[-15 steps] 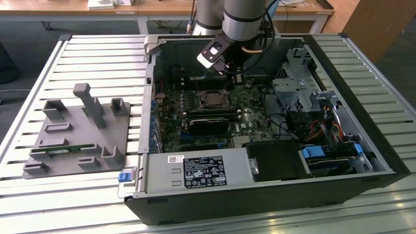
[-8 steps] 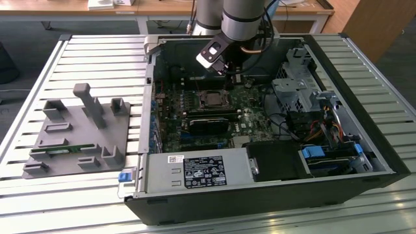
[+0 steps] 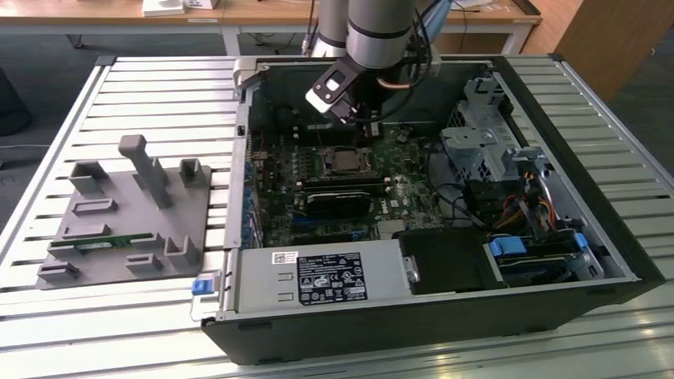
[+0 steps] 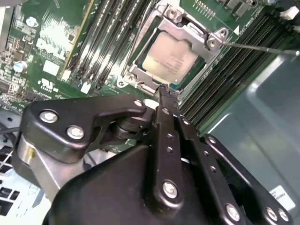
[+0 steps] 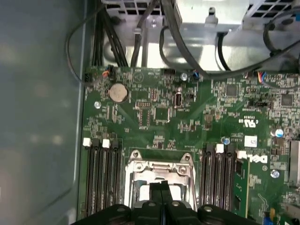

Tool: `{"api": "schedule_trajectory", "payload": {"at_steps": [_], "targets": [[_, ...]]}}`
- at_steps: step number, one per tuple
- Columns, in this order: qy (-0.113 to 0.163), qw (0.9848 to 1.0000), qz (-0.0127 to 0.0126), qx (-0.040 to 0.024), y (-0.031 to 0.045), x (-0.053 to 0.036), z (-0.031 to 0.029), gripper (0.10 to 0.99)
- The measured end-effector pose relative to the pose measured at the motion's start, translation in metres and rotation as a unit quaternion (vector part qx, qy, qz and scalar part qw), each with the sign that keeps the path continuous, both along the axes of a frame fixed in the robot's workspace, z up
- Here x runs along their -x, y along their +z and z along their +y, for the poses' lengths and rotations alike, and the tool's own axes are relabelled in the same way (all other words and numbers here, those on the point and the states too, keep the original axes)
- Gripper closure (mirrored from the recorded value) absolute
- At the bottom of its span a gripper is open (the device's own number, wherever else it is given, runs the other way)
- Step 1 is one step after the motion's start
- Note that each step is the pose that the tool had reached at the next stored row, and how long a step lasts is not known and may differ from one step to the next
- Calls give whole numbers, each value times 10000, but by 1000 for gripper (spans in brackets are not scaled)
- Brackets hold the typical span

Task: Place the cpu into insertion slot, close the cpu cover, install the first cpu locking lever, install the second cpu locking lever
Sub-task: 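Close the cpu cover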

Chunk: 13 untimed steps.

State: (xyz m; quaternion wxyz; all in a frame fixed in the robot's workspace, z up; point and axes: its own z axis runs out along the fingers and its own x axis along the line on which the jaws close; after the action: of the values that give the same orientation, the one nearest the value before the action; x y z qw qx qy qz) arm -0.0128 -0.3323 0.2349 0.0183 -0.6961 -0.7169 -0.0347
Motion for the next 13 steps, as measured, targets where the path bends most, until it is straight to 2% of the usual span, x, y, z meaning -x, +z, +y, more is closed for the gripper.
{"api": "schedule_trajectory", "payload": {"at_steps": [4, 8, 13], "targets": [[0, 10000, 1, 3, -53, 45, 0, 980], [0, 10000, 0, 3, -78, 153, 0, 980], [0, 10000, 5, 4, -142, 194, 0, 980]]}}
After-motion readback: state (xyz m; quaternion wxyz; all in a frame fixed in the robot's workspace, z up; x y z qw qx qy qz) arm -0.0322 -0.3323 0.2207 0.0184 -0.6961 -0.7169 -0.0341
